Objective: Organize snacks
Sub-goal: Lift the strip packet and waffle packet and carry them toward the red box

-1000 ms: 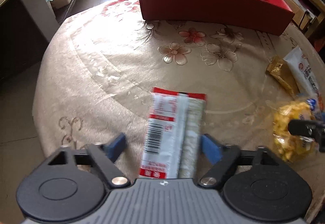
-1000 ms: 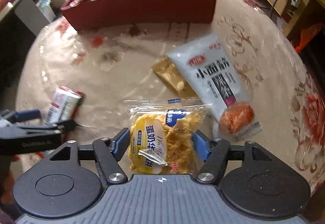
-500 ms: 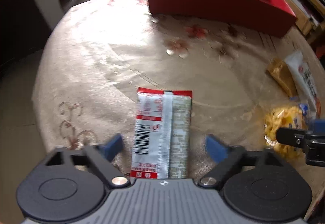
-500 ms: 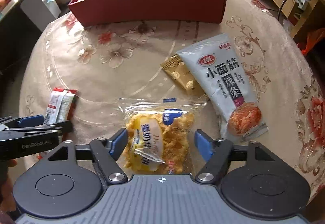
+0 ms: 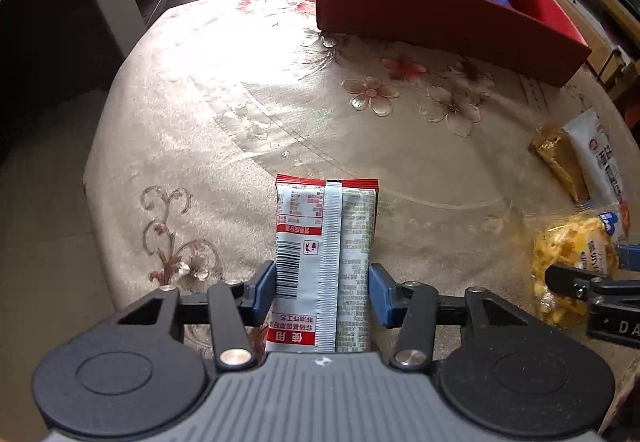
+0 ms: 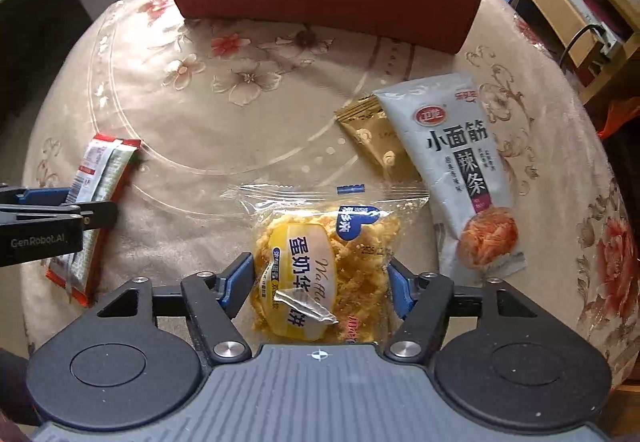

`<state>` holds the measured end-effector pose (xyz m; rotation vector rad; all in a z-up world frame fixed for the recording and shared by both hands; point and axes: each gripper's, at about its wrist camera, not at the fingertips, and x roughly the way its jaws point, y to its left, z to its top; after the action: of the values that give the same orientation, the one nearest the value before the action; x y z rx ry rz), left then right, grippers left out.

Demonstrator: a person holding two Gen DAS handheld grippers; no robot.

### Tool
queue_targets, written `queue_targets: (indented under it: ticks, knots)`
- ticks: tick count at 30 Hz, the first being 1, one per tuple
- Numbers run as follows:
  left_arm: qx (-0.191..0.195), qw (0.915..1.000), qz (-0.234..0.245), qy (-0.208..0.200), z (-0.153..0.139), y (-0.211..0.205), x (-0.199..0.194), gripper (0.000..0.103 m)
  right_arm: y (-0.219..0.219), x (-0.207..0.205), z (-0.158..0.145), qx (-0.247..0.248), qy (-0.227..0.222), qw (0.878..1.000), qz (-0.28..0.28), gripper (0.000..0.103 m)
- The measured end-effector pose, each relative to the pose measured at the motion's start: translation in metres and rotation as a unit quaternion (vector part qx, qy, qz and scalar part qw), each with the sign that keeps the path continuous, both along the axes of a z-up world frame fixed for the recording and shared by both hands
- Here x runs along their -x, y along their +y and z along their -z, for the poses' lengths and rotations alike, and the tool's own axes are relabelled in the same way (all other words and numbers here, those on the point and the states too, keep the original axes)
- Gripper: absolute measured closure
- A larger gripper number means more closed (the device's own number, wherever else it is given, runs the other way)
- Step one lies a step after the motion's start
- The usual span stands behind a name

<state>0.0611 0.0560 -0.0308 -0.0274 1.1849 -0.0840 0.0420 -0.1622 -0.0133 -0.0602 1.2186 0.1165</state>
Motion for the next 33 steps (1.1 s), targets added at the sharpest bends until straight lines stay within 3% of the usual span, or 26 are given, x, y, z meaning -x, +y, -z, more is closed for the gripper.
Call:
queue_targets:
  ticks: [3,8,12,15,18,23,26,33]
  knots:
    - [0.006,1.0,-0.001,-0.002,-0.003,0.001,0.003,0.059,-0.008,0.003,-0.01,-0.022,-0.012,1.0,0.009,0.044]
    - [0.004,1.0,0.0,-0.007,-0.005,-0.005,0.007,0.06,-0.015,0.002,-0.009,-0.028,-0.012,0.999,0.014,0.045]
    - [0.014,0.9998,0.008,-0.014,-0.009,-0.013,0.006,0.061,-0.024,-0.001,-0.007,-0.039,-0.007,0.999,0.036,0.039]
    - [0.023,0.9993,0.021,-0.019,-0.013,-0.02,0.007,0.061,-0.031,-0.002,-0.007,-0.046,-0.003,0.998,0.053,0.026]
    - [0.032,0.999,0.028,-0.015,-0.012,-0.025,0.006,0.061,-0.027,-0.002,-0.001,-0.034,0.011,0.998,0.044,0.017]
    - [0.036,0.9988,0.032,-0.007,-0.009,-0.027,0.003,0.061,-0.004,0.0,0.005,0.002,0.01,1.0,0.003,0.012]
    - [0.038,0.9988,0.031,-0.003,-0.008,-0.026,0.002,0.061,0.006,-0.003,0.016,0.046,0.019,0.999,-0.014,0.019]
    - [0.054,0.9974,0.048,-0.009,-0.016,-0.033,0.007,0.061,-0.01,0.011,0.005,0.018,0.009,1.0,0.0,0.026]
